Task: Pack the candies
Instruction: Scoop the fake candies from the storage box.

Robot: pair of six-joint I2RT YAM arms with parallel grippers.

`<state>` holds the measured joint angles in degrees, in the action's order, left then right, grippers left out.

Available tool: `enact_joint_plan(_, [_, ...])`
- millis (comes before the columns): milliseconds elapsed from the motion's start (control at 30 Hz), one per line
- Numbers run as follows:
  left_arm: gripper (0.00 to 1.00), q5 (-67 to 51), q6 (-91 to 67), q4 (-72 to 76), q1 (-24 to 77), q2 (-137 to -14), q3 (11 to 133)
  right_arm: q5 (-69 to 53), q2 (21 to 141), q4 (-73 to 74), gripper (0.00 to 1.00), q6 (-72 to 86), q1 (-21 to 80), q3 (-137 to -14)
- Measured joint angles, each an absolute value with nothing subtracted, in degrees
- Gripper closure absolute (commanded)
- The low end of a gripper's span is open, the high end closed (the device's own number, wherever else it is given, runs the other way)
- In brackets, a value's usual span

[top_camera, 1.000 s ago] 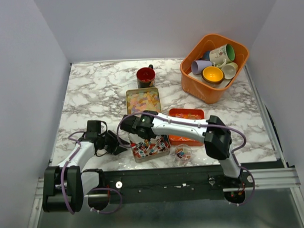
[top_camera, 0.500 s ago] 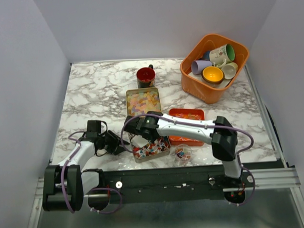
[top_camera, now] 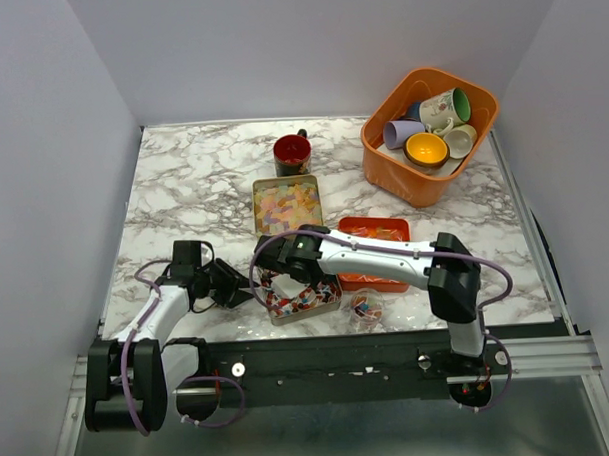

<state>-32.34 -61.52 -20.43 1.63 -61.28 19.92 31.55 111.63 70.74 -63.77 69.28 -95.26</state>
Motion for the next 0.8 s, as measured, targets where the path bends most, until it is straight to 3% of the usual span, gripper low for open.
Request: enact_joint_plan(800, [0.56, -31.86, -60.90, -19.86, 2.39, -63.13, 19.92, 21.87, 113.43, 71.61, 0.99, -64.05, 71.20, -97.34])
